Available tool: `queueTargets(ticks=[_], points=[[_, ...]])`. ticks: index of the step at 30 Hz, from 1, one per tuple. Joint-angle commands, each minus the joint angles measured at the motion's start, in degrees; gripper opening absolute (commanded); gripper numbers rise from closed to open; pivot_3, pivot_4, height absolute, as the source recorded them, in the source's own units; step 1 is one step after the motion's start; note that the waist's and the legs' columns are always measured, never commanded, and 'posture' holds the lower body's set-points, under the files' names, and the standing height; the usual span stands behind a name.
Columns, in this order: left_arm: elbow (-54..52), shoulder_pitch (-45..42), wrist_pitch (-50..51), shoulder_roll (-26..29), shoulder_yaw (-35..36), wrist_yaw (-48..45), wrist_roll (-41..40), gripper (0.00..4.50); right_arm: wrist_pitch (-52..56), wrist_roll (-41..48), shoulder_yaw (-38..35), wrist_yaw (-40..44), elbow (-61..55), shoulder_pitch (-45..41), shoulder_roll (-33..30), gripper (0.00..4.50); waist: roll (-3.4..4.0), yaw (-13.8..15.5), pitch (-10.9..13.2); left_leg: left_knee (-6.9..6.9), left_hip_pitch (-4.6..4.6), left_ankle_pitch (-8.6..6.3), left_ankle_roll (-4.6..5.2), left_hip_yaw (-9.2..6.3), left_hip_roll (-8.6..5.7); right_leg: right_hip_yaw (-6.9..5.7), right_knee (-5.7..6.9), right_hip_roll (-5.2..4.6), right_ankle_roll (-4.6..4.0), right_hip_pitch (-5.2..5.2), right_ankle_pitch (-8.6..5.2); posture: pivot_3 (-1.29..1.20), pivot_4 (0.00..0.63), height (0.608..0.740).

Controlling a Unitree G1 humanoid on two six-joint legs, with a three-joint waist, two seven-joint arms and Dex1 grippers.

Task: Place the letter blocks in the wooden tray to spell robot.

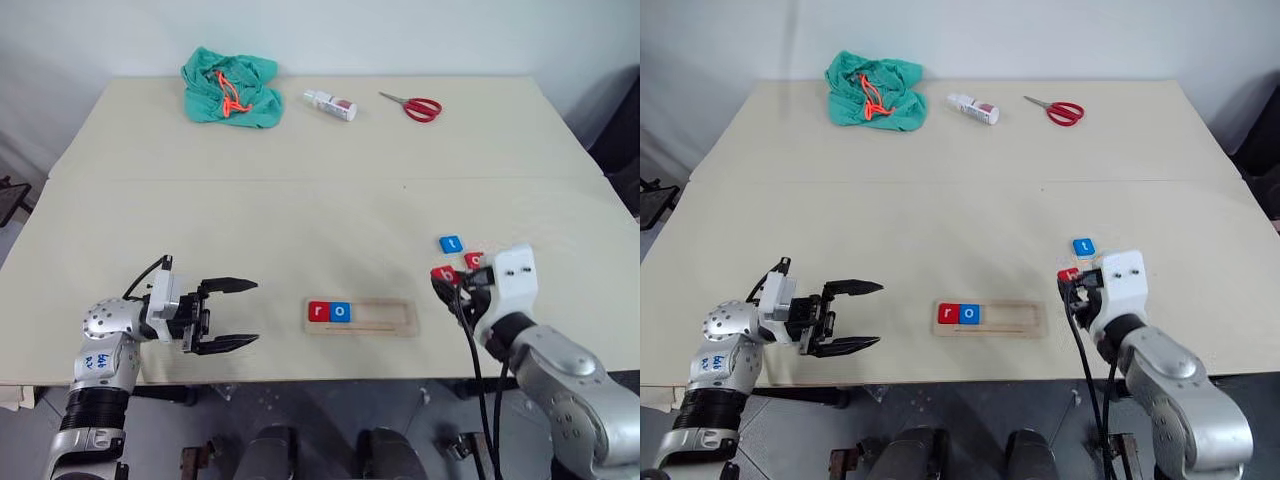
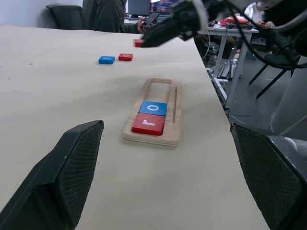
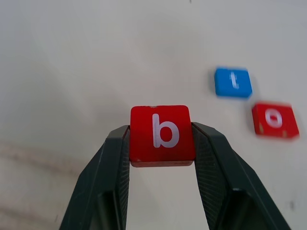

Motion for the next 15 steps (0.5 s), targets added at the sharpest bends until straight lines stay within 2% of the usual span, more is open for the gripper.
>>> queueTargets(ticks=[1, 6, 15], points=[[0.15, -0.58, -0.73, 0.62, -0.26, -2.97, -0.65, 4.5, 1.67, -0.56, -1.17, -2.64, -3.15, 1.55, 1.67, 1.46, 0.0, -0.03, 0.0, 0.0, 0.02, 0.0, 0.0, 0.0, 0.0, 0.0, 0.01, 0.0, 0.0, 0.0, 0.0, 0.0, 0.15, 0.74], [0.24, -1.24, -0.57, 0.52, -0.85, -3.41, -0.89, 4.5, 2.87, -0.83, -1.13, -4.58, -2.84, 3.06, 4.77, 1.46, 0.0, -0.12, 0.0, -0.01, 0.04, 0.01, -0.01, 0.02, 0.02, 0.02, 0.03, 0.02, 0.0, -0.02, 0.0, 0.0, 0.15, 0.74], [-0.54, -1.52, -0.29, 0.88, -1.21, -3.83, -1.52, 4.5, 2.8, -0.84, -0.64, -4.79, -1.19, 2.93, 5.91, 1.46, 0.0, -0.11, 0.0, 0.01, 0.03, 0.01, -0.01, 0.03, -0.01, 0.04, 0.03, 0.01, 0.0, -0.01, 0.0, 0.0, 0.15, 0.74]])
